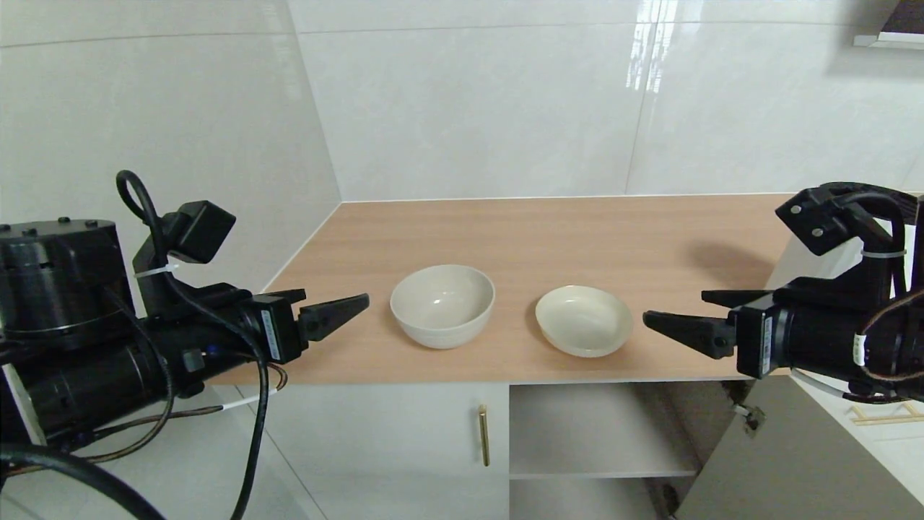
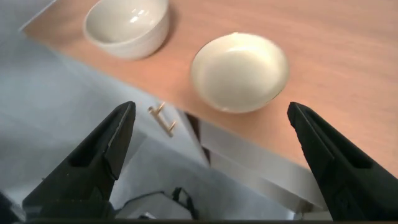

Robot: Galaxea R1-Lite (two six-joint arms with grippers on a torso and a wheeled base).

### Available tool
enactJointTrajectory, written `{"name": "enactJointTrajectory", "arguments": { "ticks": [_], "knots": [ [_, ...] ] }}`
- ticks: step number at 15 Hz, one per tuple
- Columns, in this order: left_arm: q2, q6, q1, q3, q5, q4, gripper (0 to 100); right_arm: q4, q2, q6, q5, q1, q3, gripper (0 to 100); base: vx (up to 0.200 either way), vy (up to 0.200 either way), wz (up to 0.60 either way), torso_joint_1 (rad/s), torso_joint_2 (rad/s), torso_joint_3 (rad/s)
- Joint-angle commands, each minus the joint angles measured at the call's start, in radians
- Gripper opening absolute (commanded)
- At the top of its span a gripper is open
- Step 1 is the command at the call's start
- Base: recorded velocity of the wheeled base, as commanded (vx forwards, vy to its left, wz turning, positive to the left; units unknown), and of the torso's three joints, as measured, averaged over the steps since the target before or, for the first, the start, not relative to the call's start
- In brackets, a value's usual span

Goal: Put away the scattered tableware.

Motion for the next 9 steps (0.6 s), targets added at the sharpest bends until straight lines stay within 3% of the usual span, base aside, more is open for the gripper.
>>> {"name": "enactJointTrajectory", "arguments": {
  "ticks": [1,4,6,8,9],
  "knots": [
    [0.019,0.0,-0.003,-0.037,0.006,0.03,100,-0.021,0.066,0.003,-0.009,-0.017,-0.041,100,0.0,0.0,0.0,0.041,-0.09,-0.036],
    [0.051,-0.008,-0.003,-0.169,0.078,0.209,100,0.088,0.125,0.027,-0.081,-0.051,-0.173,100,0.0,0.0,0.0,0.0,0.0,0.0],
    [0.11,-0.074,-0.006,-0.32,0.12,0.367,100,0.14,0.176,0.135,-0.155,-0.049,-0.241,100,0.0,0.0,0.0,0.0,0.0,0.0],
    [0.202,-0.194,-0.023,-0.491,0.14,0.524,100,0.159,0.207,0.152,-0.227,-0.049,-0.264,100,0.0,0.0,0.0,0.0,0.0,0.0],
    [0.202,-0.194,-0.023,-0.491,0.14,0.524,100,0.159,0.207,0.152,-0.227,-0.049,-0.264,100,0.0,0.0,0.0,0.0,0.0,0.0]
  ]
}}
